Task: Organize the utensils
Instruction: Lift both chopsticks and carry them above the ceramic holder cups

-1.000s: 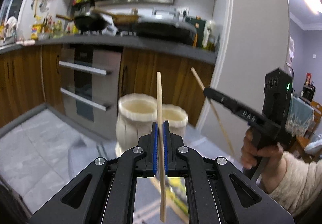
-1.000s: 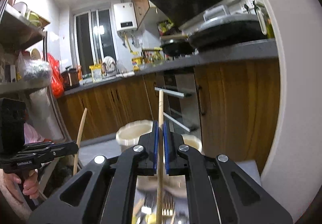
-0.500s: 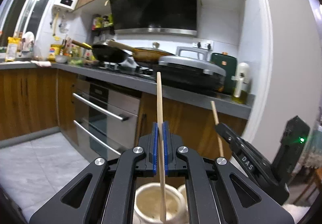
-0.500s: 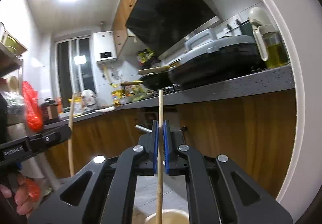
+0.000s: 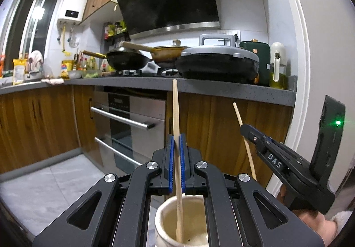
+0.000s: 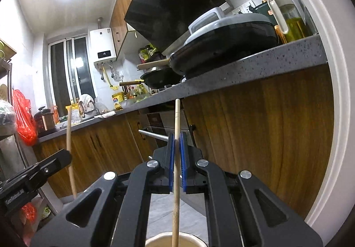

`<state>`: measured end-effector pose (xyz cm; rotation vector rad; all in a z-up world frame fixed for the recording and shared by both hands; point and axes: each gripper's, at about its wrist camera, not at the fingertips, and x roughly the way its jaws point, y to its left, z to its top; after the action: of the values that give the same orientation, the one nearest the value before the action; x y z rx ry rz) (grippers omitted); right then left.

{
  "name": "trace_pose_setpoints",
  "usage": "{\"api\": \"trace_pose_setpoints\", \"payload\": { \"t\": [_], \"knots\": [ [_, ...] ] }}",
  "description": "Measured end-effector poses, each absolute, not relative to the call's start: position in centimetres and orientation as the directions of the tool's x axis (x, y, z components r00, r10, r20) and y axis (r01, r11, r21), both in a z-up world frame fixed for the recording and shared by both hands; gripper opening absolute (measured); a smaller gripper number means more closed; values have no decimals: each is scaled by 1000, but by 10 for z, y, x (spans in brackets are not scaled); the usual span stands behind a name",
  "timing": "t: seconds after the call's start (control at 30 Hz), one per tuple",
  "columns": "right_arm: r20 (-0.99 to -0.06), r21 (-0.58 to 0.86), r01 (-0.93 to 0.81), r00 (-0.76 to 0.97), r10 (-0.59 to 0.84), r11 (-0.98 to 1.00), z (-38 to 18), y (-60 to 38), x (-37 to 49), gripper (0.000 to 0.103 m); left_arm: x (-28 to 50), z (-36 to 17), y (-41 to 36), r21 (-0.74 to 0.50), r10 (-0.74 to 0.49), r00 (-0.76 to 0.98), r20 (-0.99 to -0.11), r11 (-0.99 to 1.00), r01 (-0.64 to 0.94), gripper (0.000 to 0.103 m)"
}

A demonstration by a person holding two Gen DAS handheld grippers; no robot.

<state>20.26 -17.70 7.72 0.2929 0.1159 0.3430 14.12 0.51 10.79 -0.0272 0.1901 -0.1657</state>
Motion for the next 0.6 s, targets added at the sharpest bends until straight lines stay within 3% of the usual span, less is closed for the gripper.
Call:
{"api": "trace_pose_setpoints", "payload": {
  "t": [0.37,0.6],
  "knots": [
    [-157,181,-305,930,333,935,62,-172,179,5,124,82,15,-73,-186,956,-228,982,174,6],
    [-275,215,-347,875,398,913,52,-181,167,5,113,68,21,-98,-194,946,-260,980,174,6]
  ]
}}
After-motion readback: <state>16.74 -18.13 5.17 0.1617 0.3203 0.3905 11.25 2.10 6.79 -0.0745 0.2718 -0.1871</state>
